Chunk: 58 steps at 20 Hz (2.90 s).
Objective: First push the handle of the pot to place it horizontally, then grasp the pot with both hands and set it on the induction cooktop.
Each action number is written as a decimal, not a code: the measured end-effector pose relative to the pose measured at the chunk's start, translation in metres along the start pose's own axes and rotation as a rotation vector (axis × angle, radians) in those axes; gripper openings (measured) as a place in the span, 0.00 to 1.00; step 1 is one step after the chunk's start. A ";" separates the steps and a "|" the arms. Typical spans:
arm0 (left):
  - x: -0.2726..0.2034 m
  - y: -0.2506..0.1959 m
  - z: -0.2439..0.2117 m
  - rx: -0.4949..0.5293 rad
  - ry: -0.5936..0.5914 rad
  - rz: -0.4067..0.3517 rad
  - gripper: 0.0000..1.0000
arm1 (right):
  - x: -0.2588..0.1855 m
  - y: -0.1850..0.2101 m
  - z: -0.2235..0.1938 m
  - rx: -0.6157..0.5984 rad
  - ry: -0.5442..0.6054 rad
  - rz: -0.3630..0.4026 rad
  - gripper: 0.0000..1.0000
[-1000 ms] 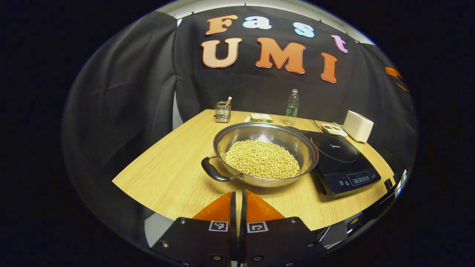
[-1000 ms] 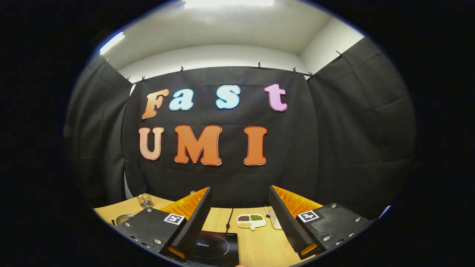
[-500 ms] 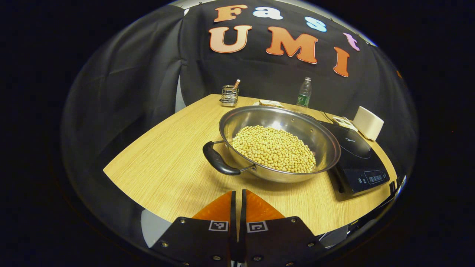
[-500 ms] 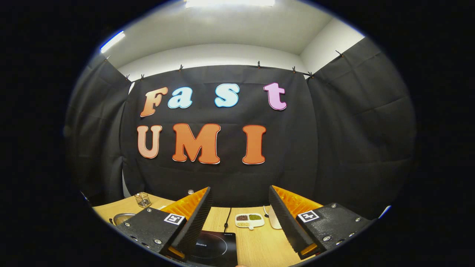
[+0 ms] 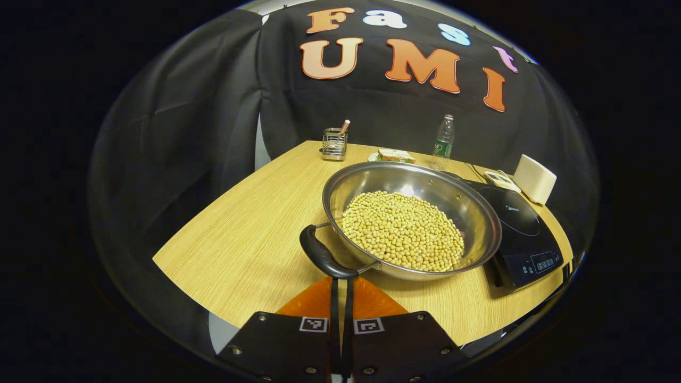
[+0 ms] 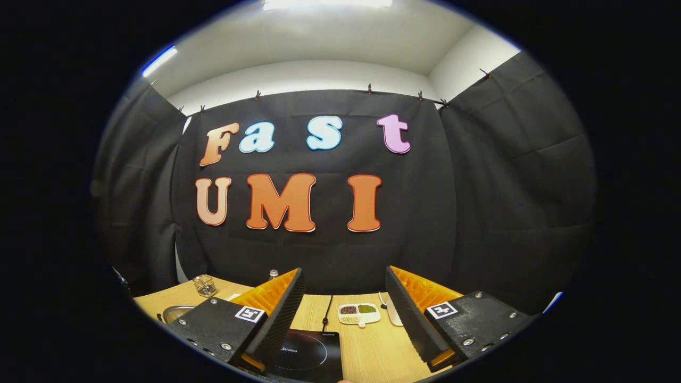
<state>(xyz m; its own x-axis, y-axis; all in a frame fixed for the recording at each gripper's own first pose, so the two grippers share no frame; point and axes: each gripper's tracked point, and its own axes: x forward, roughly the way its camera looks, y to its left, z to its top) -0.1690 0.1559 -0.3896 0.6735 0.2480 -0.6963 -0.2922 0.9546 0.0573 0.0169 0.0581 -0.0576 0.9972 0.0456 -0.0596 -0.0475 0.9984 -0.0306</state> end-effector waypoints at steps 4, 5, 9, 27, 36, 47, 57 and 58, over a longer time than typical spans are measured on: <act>0.005 0.004 0.005 0.003 -0.001 0.008 0.03 | 0.002 -0.001 0.002 0.003 -0.008 -0.009 0.95; 0.007 0.006 0.005 0.004 -0.001 0.010 0.03 | 0.002 -0.001 0.003 0.003 -0.011 -0.011 0.95; 0.012 0.013 0.010 0.001 0.000 0.016 0.03 | 0.002 -0.001 0.001 0.004 -0.009 -0.018 0.95; 0.060 0.054 0.042 -0.011 -0.009 0.023 0.03 | 0.013 0.015 -0.012 -0.006 0.018 -0.037 0.95; 0.079 0.068 0.059 0.015 -0.023 0.018 0.03 | 0.009 0.016 -0.015 0.002 0.020 -0.065 0.95; 0.102 0.073 0.076 0.000 -0.032 -0.021 0.03 | 0.010 0.035 -0.026 0.020 0.047 -0.058 0.95; 0.106 0.073 0.087 0.000 -0.026 -0.028 0.02 | 0.011 0.054 -0.041 0.045 0.071 -0.067 0.95; 0.103 0.073 0.086 0.000 -0.029 -0.024 0.02 | 0.012 0.059 -0.045 0.047 0.078 -0.065 0.95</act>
<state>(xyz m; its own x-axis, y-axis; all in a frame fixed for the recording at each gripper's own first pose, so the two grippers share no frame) -0.0629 0.2657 -0.3961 0.6997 0.2295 -0.6766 -0.2756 0.9604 0.0408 0.0233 0.1156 -0.1053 0.9905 -0.0199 -0.1361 0.0215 0.9997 0.0097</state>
